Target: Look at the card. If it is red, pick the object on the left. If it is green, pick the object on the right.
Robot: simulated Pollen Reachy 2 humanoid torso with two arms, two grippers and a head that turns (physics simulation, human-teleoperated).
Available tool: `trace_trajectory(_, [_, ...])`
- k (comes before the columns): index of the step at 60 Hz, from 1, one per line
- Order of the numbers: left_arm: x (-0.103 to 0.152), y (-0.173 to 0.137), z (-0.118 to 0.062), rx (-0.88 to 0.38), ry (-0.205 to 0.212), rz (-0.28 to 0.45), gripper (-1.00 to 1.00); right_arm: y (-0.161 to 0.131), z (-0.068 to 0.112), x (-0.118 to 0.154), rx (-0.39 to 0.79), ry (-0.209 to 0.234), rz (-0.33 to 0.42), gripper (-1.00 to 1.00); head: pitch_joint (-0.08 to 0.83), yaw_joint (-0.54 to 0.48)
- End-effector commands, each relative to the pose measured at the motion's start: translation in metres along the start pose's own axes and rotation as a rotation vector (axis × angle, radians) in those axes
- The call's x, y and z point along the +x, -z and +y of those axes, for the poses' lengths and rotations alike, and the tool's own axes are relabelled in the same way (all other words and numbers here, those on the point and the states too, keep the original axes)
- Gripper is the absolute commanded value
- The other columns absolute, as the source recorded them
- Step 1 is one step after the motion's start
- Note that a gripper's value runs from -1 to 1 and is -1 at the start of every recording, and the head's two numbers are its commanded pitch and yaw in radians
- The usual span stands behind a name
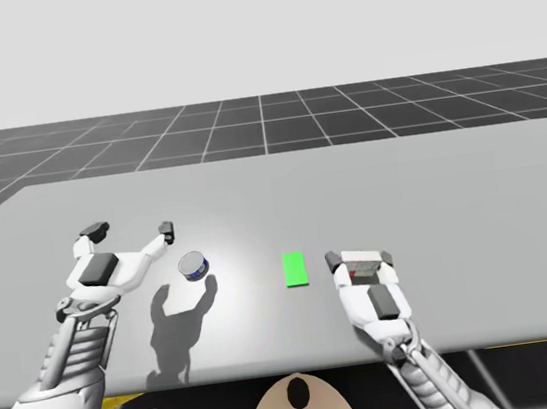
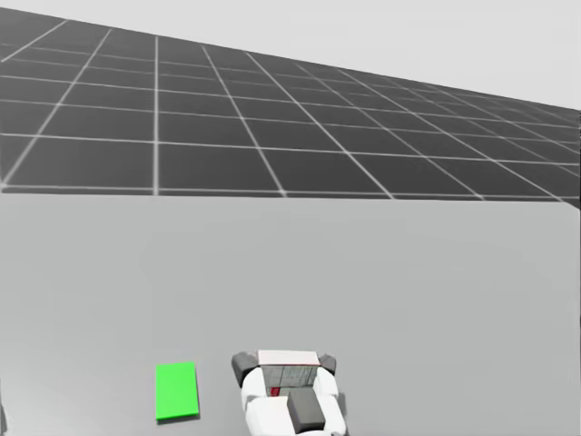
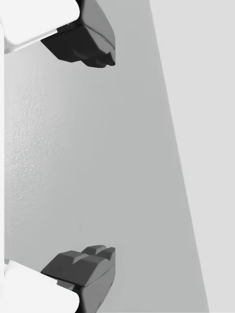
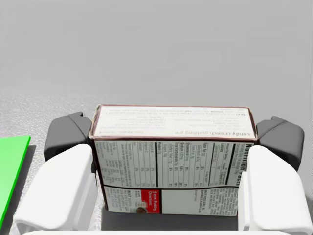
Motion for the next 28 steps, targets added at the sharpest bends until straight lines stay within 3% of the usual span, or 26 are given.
trace_trajectory(1, [-0.001, 0.001, 0.0, 0.002, 0.001, 0.004, -1.0, -0.012, 0.022, 0.028, 0.046, 0.072, -0.078, 1.0, 0.342, -0.31])
trace_trajectory(11, [-0.003, 0.003, 0.0, 0.009, 0.003, 0.016, -1.0, -0.024, 0.02, 0.075, 0.081, 0.074, -0.183, 1.0, 0.331, -0.31])
trace_trajectory(20, [-0.004, 0.003, -0.001, 0.014, 0.003, 0.023, -1.0, -0.034, 0.012, 0.136, 0.097, 0.064, -0.35, 1.0, 0.321, -0.32])
trace_trajectory(28, [-0.005, 0.004, -0.001, 0.017, 0.001, 0.026, -1.0, -0.041, 0.006, 0.172, 0.101, 0.046, -0.462, 1.0, 0.32, -0.32])
